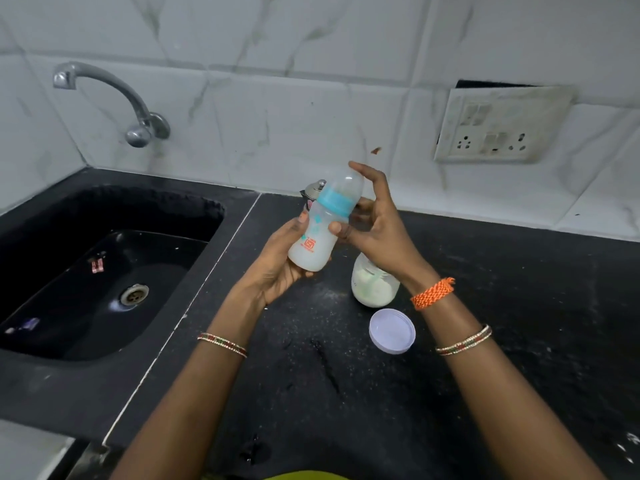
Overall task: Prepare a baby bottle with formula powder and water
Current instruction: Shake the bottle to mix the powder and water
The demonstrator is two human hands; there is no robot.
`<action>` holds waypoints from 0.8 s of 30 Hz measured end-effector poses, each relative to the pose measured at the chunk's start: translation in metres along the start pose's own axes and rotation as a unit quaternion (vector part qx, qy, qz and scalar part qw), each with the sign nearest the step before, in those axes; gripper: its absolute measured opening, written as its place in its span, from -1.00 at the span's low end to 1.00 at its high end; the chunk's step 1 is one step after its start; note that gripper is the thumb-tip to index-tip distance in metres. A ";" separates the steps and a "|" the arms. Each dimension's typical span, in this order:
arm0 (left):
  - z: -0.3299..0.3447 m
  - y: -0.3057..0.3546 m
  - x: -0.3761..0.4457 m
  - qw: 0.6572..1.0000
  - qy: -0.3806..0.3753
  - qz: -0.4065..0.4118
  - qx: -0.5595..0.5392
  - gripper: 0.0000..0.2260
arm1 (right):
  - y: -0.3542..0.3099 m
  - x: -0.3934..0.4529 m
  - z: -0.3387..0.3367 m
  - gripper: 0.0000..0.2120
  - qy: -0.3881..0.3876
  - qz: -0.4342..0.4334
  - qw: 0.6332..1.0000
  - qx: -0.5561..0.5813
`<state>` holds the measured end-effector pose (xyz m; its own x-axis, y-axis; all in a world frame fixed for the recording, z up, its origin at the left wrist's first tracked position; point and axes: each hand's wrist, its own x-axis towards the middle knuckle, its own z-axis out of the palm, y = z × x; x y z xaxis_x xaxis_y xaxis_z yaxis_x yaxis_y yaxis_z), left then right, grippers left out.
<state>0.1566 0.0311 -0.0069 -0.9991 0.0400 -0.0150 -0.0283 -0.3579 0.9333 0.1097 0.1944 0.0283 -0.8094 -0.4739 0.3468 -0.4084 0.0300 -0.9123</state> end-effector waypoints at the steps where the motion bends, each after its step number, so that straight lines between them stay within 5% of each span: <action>1: 0.000 0.001 -0.001 1.000 0.017 0.005 0.012 -0.49 | -0.002 0.002 -0.004 -0.46 0.005 0.003 1.000 -0.014; 6: 0.003 0.008 -0.008 0.999 0.033 -0.032 0.010 -0.63 | -0.017 0.013 -0.014 -0.77 -0.005 -0.004 0.986 -0.168; 9: 0.007 0.013 -0.011 0.998 0.054 -0.035 0.000 -0.69 | -0.020 0.018 -0.006 -0.69 0.001 -0.056 0.986 -0.154; 14: 0.025 0.010 -0.017 0.977 0.214 0.012 -0.017 -0.74 | -0.026 0.022 0.004 -0.65 0.045 -0.107 0.970 -0.216; 21: 0.032 0.020 -0.006 0.875 0.346 0.303 0.154 -0.72 | -0.038 0.016 0.013 -0.62 0.071 -0.041 0.973 -0.215; 24: 0.037 0.022 -0.001 0.840 0.335 0.353 0.240 -0.82 | -0.044 0.012 0.031 -0.36 0.100 0.006 0.992 -0.076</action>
<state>0.1586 0.0579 0.0268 -0.5606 -0.6155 0.5540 0.4338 0.3516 0.8296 0.1314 0.1605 0.0658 -0.8755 -0.2891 0.3871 -0.4457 0.1743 -0.8780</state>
